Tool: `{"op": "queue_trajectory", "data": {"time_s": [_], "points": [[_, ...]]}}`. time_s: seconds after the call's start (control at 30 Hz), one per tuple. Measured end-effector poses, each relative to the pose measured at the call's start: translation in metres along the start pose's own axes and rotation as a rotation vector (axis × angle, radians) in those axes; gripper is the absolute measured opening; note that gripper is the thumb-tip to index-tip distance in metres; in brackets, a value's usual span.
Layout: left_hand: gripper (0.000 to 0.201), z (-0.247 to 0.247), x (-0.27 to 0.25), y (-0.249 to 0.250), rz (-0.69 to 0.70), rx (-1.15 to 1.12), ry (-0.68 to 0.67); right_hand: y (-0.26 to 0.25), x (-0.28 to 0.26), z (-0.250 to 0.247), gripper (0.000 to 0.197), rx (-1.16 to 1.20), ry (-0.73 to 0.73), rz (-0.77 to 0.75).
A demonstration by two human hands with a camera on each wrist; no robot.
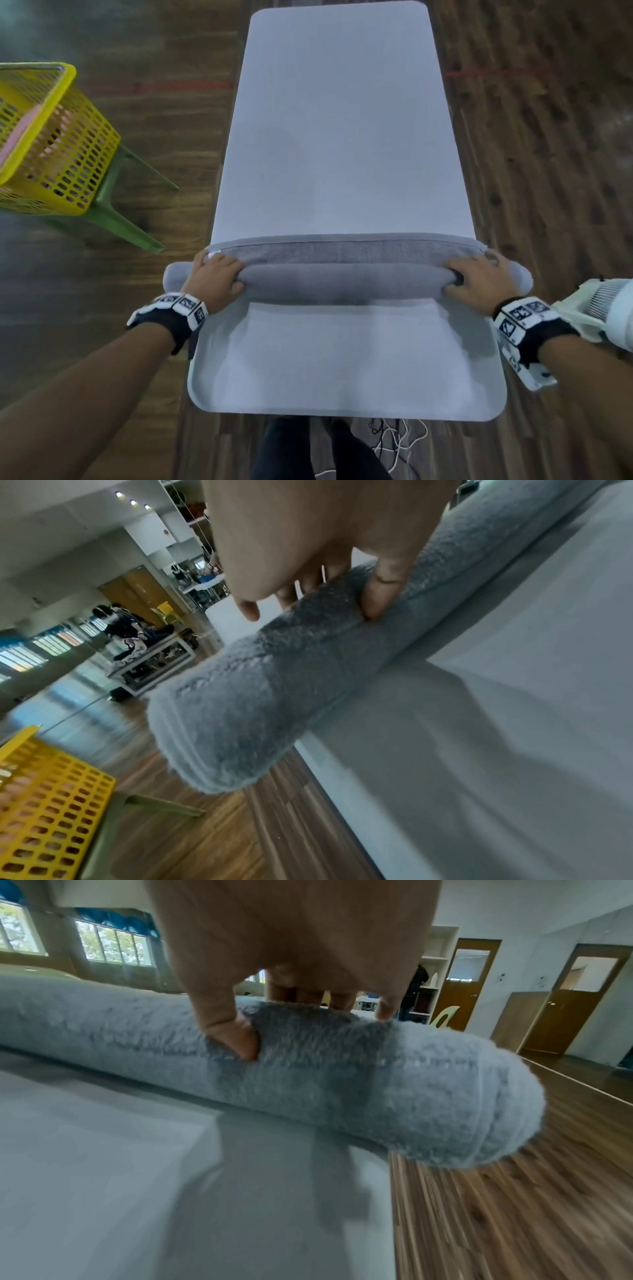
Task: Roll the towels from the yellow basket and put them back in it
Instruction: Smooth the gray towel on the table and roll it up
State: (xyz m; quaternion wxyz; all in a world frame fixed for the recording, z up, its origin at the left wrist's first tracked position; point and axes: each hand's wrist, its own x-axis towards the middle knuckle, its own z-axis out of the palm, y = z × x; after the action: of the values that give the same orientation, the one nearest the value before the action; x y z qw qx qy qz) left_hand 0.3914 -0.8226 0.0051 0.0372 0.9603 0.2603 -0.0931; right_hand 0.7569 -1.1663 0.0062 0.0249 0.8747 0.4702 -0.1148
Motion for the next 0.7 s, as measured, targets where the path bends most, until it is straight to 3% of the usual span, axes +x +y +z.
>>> {"op": "queue_trajectory", "data": {"time_s": [0.1, 0.17, 0.27, 0.37, 0.53, 0.63, 0.7], "points": [[0.043, -0.014, 0.033, -0.009, -0.178, -0.066, 0.177, 0.003, 0.032, -0.012, 0.041, 0.026, 0.214, 0.102], [0.045, -0.019, 0.043, -0.011, -0.213, -0.136, 0.302, 0.004, 0.044, -0.014, 0.046, 0.092, 0.321, 0.125], [0.065, -0.010, 0.045, -0.012, -0.082, -0.099, 0.105, 0.007, 0.051, -0.008, 0.064, 0.058, 0.149, 0.051], [0.074, -0.001, 0.056, -0.023, -0.080, 0.026, -0.030, 0.019, 0.060, 0.001, 0.073, -0.053, 0.050, 0.023], [0.049, -0.010, 0.082, -0.017, -0.137, 0.020, -0.068, 0.009, 0.084, -0.008, 0.048, 0.012, 0.028, 0.083], [0.028, -0.018, 0.066, 0.012, -0.214, -0.038, -0.091, -0.010, 0.075, -0.020, 0.038, 0.043, -0.143, 0.143], [0.025, -0.018, 0.042, 0.040, -0.289, -0.131, -0.137, -0.033, 0.052, -0.020, 0.040, 0.095, -0.268, 0.158]]}}
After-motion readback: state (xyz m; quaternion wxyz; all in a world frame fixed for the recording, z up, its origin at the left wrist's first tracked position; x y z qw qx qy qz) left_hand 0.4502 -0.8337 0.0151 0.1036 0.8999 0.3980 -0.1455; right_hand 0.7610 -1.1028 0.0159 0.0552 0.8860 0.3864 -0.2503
